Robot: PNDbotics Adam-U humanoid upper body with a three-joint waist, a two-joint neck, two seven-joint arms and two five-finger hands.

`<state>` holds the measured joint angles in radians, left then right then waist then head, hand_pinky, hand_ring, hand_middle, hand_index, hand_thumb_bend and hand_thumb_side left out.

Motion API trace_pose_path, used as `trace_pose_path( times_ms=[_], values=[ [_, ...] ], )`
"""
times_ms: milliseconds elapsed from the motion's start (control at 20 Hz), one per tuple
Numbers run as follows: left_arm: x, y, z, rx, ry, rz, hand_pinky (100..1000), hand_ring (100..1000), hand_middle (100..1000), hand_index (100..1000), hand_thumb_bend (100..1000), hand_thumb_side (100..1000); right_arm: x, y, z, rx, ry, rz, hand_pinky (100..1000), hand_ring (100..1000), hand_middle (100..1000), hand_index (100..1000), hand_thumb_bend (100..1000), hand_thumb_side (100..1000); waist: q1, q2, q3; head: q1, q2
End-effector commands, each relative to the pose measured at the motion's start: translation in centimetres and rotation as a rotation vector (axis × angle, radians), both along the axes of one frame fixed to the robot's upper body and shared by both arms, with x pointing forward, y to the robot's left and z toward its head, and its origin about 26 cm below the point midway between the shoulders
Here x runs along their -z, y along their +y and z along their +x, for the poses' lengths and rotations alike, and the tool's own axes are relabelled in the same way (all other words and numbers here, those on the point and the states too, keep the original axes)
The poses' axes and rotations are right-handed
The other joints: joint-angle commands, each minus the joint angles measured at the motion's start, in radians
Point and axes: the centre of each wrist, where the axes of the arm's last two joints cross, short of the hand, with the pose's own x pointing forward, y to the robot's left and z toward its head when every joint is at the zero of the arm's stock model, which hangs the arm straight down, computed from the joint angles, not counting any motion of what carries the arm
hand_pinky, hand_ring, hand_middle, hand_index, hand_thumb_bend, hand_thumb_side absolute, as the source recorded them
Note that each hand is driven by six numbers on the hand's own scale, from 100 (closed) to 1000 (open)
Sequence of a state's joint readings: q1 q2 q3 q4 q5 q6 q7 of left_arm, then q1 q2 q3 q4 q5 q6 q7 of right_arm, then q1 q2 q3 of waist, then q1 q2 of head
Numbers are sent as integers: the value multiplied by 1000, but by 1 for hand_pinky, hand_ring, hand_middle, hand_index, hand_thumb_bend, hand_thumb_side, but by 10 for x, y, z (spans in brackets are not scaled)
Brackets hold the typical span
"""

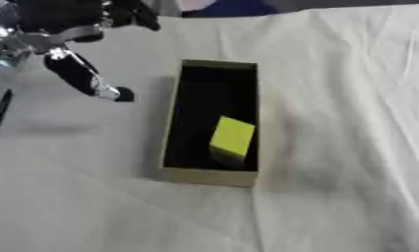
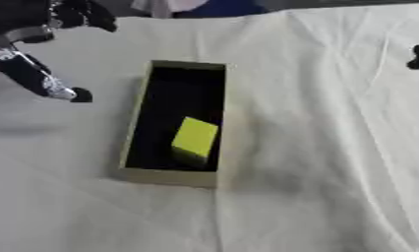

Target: Pick up objects on the table and place them in the box.

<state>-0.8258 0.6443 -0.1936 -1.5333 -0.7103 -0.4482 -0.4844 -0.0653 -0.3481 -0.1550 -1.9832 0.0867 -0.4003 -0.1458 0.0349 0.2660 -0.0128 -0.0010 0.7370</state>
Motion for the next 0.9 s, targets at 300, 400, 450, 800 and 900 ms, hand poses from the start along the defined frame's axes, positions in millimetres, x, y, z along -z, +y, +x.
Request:
trace_pose_path(
  times_ms=[300, 400, 450, 800, 900],
  values=[
    [-19, 84, -1, -300, -52, -98, 859, 920, 862, 922, 629, 362, -9, -5, -2, 15, -32, -35, 820, 798, 573, 821, 100, 791, -2, -8, 3, 25, -13],
    [-18, 103, 0, -366, -41, -93, 861, 922, 863, 922, 649, 357, -9, -5, -2, 15, -36, -38, 820, 798, 573, 821, 100, 790, -4, -6, 2, 35, -16],
    [-18, 111, 1, -392, -33, -89, 863, 923, 864, 922, 655, 356, -9, -5, -2, 16, -38, -39, 819, 798, 573, 821, 100, 790, -5, -4, 1, 39, -18],
    [-16, 159, 8, -543, 14, -128, 862, 924, 870, 925, 639, 372, -9, -4, -2, 16, -45, -46, 819, 797, 571, 820, 100, 796, -8, 12, -5, 53, -39],
    [-13, 170, 11, -574, 30, -151, 862, 923, 871, 927, 635, 373, -10, -4, -1, 15, -47, -48, 819, 797, 571, 820, 100, 796, -8, 17, -8, 53, -45]
  ],
)
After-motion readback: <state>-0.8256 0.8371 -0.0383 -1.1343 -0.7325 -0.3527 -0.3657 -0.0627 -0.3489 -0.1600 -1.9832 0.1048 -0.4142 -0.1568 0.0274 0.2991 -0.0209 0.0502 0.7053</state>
